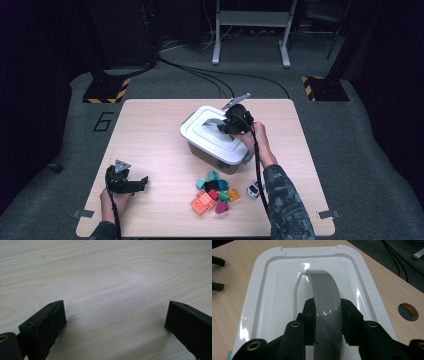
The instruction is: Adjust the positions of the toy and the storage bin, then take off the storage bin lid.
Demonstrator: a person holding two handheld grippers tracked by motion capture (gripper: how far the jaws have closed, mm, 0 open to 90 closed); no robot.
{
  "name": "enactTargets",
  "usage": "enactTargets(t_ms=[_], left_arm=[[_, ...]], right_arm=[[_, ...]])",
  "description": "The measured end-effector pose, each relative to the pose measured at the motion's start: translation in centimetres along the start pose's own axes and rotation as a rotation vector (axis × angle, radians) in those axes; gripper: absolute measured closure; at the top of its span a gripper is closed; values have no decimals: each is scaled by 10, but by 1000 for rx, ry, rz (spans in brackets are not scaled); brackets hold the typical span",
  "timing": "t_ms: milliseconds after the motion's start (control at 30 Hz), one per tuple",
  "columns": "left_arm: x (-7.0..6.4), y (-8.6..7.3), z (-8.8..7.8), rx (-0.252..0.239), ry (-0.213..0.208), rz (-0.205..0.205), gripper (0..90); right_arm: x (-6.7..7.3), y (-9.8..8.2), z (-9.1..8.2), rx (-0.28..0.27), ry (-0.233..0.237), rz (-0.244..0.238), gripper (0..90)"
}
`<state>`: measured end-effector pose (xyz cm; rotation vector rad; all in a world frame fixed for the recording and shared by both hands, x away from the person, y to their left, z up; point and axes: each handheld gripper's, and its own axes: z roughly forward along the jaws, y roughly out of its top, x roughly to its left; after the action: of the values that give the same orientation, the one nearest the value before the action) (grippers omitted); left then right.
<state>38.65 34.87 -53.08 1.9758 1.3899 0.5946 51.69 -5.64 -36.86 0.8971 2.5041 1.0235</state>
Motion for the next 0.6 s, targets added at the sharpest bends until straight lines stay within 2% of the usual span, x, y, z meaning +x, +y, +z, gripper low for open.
enactTargets(t_ms=[67,100,367,433,467,600], left_arm=[[0,0,0,-1,0,-1,31],[0,0,0,0,0,0,31],[0,0,0,-1,0,-1,31],[0,0,0,0,1,0,31],[1,0,0,6,-2,8,31],[0,0,0,5,-2,8,31]], right_arm=[[0,2,-3,-10,-2,12,677],[-1,3,-5,-15,-1,0,677],[-3,10,-22,-37,-38,5,677],[-4,10,-26,-43,-54,27,677],[-6,10,-27,-50,-62,18,677],[-10,9,-38,-66,-92,45,676]])
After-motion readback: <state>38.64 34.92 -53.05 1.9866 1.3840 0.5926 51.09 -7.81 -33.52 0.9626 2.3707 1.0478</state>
